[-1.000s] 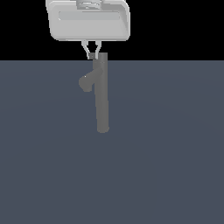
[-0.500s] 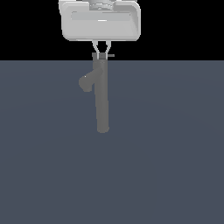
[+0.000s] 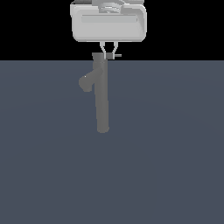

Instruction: Turn on the faucet by rotating a designated handle.

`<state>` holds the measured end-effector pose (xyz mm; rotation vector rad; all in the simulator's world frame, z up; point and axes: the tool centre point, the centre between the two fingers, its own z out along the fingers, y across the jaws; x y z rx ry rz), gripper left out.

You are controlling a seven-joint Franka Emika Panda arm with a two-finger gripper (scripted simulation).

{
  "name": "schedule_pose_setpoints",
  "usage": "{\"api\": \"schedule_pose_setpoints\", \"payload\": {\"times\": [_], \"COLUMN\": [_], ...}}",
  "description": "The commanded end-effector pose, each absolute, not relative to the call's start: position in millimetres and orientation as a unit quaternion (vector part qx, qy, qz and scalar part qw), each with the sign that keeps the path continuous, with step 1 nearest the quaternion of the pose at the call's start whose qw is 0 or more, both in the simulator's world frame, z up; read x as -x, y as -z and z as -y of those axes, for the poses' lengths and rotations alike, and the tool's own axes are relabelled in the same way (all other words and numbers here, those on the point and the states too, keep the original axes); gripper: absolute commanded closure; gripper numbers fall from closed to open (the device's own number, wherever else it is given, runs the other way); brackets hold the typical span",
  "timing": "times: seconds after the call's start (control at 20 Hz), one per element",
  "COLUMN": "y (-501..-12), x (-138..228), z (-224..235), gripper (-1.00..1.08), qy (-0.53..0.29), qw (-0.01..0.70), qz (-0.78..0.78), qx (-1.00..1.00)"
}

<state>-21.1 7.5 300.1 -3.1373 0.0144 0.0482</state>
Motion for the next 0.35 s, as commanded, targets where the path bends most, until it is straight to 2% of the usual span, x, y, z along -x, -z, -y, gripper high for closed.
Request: {"api": "schedule_pose_setpoints", "payload": {"times": [0.0,0.3], "y": [-300,-301], "x": [1,-15], "z": [7,21], "gripper": [1.08,1.08], "qy": [-0.002,0.0], "qw": [0.001,0.0], "qz": [-0.015,-0.023], "qx": [1.0,1.0]}}
